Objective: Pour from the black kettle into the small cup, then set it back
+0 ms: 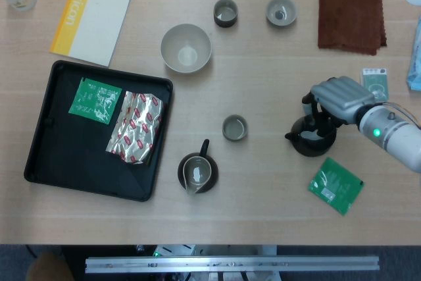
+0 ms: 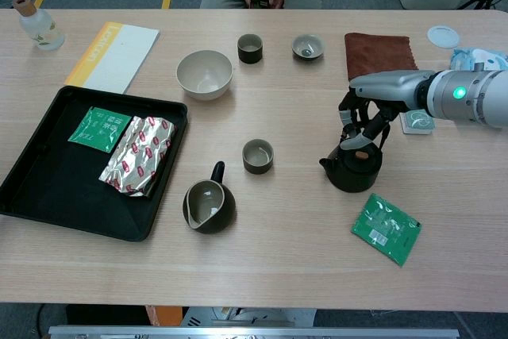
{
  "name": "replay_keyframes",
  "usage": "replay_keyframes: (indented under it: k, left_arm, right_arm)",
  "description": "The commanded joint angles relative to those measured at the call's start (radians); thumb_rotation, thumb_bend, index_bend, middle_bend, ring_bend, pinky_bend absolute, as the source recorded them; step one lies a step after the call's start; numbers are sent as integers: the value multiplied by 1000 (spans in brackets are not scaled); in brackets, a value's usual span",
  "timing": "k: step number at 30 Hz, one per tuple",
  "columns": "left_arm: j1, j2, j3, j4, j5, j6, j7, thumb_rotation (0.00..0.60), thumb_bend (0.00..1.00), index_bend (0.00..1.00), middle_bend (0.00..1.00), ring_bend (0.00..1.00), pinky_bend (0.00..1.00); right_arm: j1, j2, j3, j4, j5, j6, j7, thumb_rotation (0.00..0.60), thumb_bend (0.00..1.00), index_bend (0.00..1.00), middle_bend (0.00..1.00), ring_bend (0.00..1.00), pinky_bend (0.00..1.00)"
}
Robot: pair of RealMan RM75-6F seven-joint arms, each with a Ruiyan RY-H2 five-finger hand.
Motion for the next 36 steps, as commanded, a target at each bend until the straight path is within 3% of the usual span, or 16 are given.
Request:
replay_keyframes:
  k: [1, 10, 17, 23, 36]
  left_arm:
    - [0, 0, 0, 1, -1, 0, -1, 600, 432, 139, 242, 190, 175]
    - [-2, -3, -2, 4, -6, -5, 0, 600, 432, 139, 242, 190, 175]
    - [-2, -2, -4, 2, -10, -5, 3, 600, 432, 139, 241, 190, 175]
    - [-3, -5, -4, 1, -11, -7, 7, 600, 432, 139, 241, 190, 175]
    - [1, -3, -4, 6, -16, -4, 3, 600, 432, 139, 241, 190, 175]
  right_arm:
    - [4, 2, -6, -5, 3, 0, -2, 410, 233, 584, 565, 468, 221]
    - [21, 13, -21, -19, 13, -27, 17, 413, 283, 607, 581, 488, 221]
    - [30, 30, -24, -24, 4, -49, 43, 412, 401, 631, 602, 513, 222]
    - [43, 45, -24, -22, 9, -94, 79, 412, 420, 656, 625, 561, 222]
    - [68, 49, -25, 14, 3, -161, 153, 412, 567, 659, 660, 646, 222]
